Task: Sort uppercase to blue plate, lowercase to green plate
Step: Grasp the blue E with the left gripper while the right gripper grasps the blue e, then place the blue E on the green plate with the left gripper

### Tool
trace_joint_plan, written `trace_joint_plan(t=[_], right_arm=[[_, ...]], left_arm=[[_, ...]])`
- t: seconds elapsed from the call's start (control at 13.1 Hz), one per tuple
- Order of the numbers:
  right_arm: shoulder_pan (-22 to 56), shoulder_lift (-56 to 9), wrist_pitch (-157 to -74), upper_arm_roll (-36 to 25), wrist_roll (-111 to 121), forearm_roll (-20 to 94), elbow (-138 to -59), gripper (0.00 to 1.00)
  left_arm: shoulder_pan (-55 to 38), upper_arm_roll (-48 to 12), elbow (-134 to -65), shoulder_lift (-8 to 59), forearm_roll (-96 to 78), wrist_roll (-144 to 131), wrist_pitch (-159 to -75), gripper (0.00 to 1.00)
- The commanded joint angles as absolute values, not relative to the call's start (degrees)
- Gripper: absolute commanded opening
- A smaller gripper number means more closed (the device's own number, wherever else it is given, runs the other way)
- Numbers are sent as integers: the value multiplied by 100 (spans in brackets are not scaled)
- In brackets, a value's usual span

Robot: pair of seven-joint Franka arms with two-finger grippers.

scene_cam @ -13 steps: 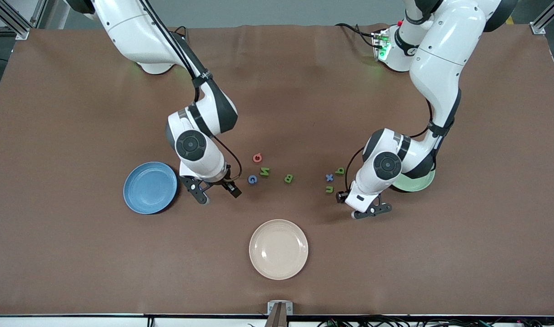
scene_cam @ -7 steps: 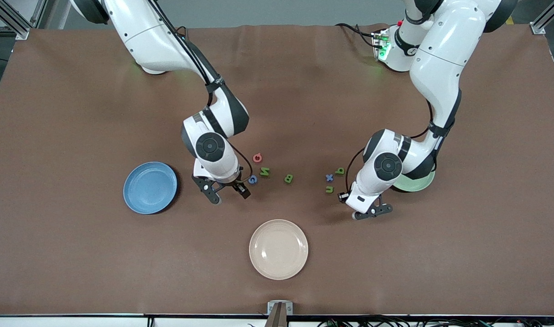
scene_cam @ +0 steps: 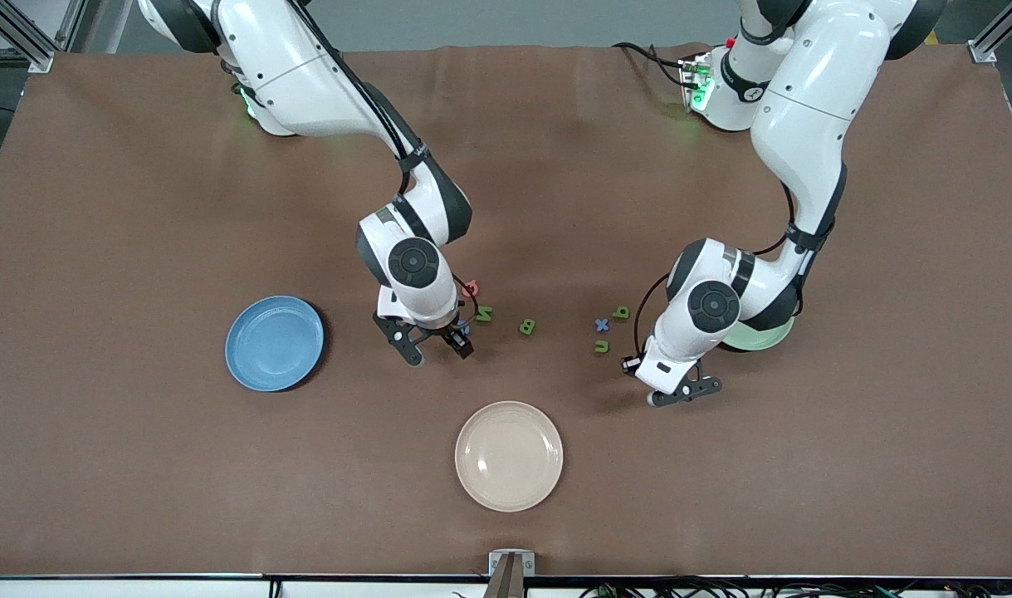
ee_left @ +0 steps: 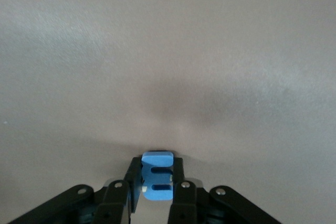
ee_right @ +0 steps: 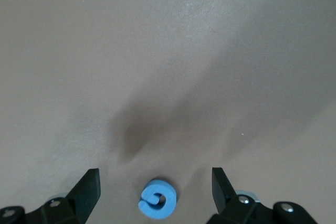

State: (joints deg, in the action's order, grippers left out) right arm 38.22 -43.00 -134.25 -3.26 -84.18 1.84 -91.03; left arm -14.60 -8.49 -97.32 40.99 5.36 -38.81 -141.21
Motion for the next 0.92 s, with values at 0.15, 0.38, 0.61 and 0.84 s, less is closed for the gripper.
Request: trace_joint_plan(t=[0.15,0.38,0.61,0.84], right_arm=[[3972,-4473,-13631,-387,-8797,18,-9053,92],[4087,-4474,-13658,-387,-8947,0,-9053,90],[4236,-4482,-13667,-387,-9123,0,-9053,90],[4263,-4509,-13658,-387,-9141,0,-9053,87]], left_arm=[[-1380,-853,-9826,3368,659,-3938,-12932,19],[-1153,-905,-10570,2622,668,-3597,-12814,18],[-897,-914,-11397,1926,659,-2858,-12823,18],[-546,-975,-11960,1653,659,-2165,-12963,18]])
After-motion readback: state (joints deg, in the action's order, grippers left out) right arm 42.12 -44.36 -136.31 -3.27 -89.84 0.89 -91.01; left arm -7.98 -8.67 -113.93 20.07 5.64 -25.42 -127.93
